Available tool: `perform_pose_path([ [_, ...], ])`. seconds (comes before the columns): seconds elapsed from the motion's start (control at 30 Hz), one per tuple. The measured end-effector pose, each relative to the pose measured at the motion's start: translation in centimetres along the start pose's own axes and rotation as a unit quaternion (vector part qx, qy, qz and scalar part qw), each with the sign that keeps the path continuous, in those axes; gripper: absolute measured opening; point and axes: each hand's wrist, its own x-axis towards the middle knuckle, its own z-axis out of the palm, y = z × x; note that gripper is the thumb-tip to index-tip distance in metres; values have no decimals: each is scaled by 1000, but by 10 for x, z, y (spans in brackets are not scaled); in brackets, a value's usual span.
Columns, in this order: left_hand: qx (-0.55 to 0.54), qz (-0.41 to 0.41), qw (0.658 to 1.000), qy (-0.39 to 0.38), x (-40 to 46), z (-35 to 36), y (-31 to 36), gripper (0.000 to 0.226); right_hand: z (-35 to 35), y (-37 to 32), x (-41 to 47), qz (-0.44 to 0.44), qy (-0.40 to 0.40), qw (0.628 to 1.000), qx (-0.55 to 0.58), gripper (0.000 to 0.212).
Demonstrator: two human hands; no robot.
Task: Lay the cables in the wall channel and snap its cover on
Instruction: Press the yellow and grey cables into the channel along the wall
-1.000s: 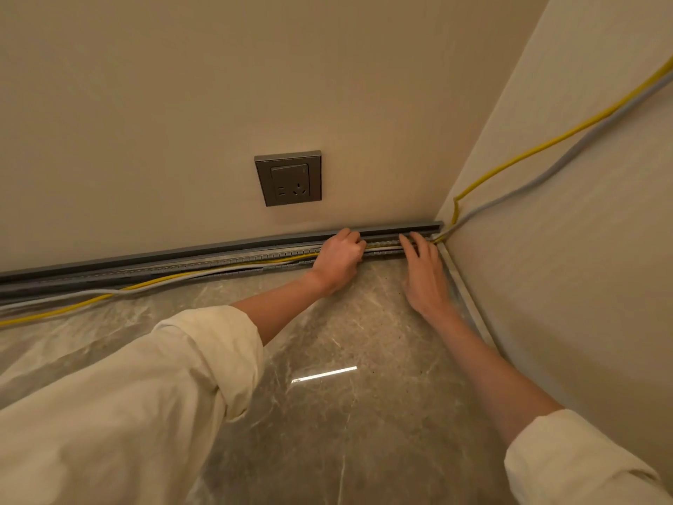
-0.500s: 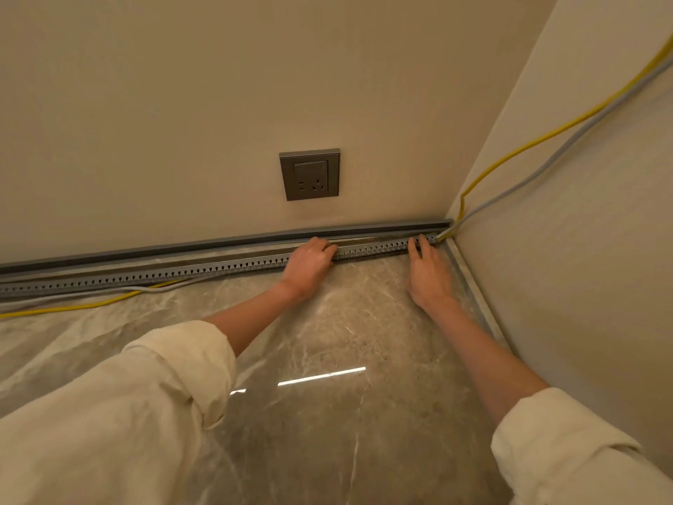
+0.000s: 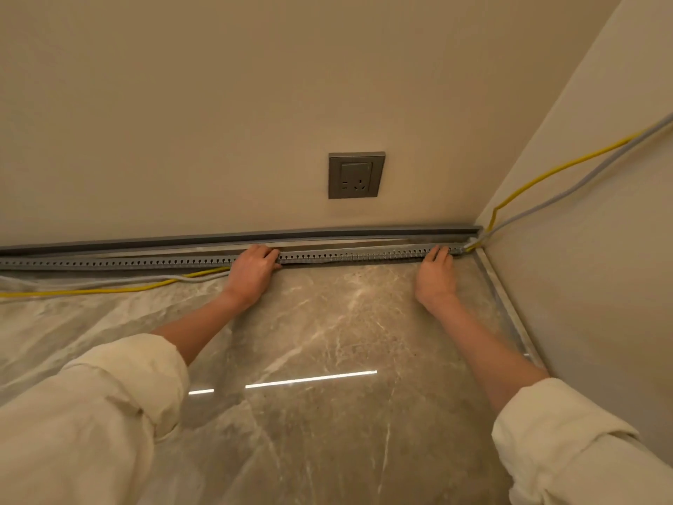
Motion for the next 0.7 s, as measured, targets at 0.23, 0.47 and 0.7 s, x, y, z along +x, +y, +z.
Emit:
perform_pose_path([
  [0.23,-76,6,994,-84,17,-7,-16,21,12,-87,-31,-150,55,987,-18,71],
  [0.47,-153,-22,979,-130,23,-12,-22,26,17,-147,-43,-237,41,970,-33,61],
  [0.7,-174,-14,980,-100,16,-11,-24,22,15,-203,-58,-281,29,958,-46,52],
])
